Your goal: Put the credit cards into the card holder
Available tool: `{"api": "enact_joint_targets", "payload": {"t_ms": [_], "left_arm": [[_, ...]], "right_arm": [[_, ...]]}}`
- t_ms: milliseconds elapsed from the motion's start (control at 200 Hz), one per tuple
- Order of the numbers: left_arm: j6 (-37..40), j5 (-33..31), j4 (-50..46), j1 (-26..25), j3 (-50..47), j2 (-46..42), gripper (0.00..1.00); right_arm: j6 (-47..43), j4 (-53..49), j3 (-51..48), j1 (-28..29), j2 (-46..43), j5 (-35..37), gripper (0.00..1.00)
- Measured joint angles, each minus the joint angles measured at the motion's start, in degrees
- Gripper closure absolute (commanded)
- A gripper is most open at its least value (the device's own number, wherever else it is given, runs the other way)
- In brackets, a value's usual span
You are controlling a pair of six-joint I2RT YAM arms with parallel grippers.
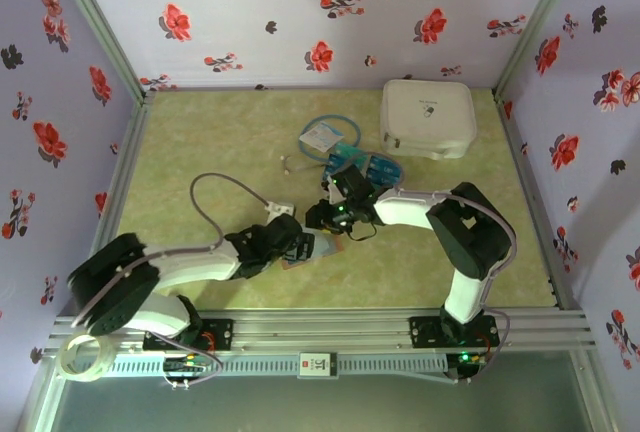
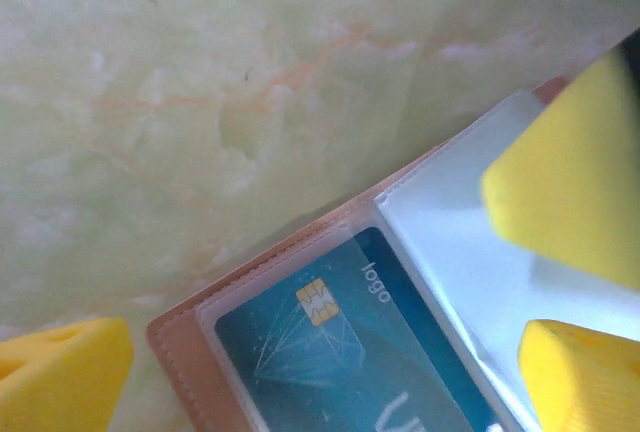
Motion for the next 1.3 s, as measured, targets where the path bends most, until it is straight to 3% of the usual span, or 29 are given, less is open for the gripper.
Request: {"api": "enact_joint_targets", "payload": {"t_ms": [200,395,660,930,1105,1300], "left_arm": [[0.66,-2.1,-4.72,-0.09,-2.82,-16.13,0.0],[-0.68,-5.97,-7.23,2.25,-3.1,-24.15,0.0],[-3.43,-7.32,-9.92,3.91,-4.37,-24.5,0.0],[-4.46,-7.3,-10.86,4.42,-4.48,-23.39,0.0],[-4.61,-7.08,-10.84,4.94,-4.48,-21.4,0.0],[-4.59,-5.77,-10.67,5.77,-4.48,-18.43,0.0]], "right_arm": [[1.68,1.55,0.7,2.8,-1.92,0.2,0.61],[2.8,1.97,0.94,6.38,-2.05,1.62,0.59],[6.45,6.71,0.92,8.48,4.22,3.23,0.59],[7.69,7.93,1.01,8.5,3.82,4.09,0.56],[5.84,2.86,1.07,6.91,-1.42,5.92,0.56],[0.04,-6.91,1.46,0.98,-10.91,12.81,0.55]]}}
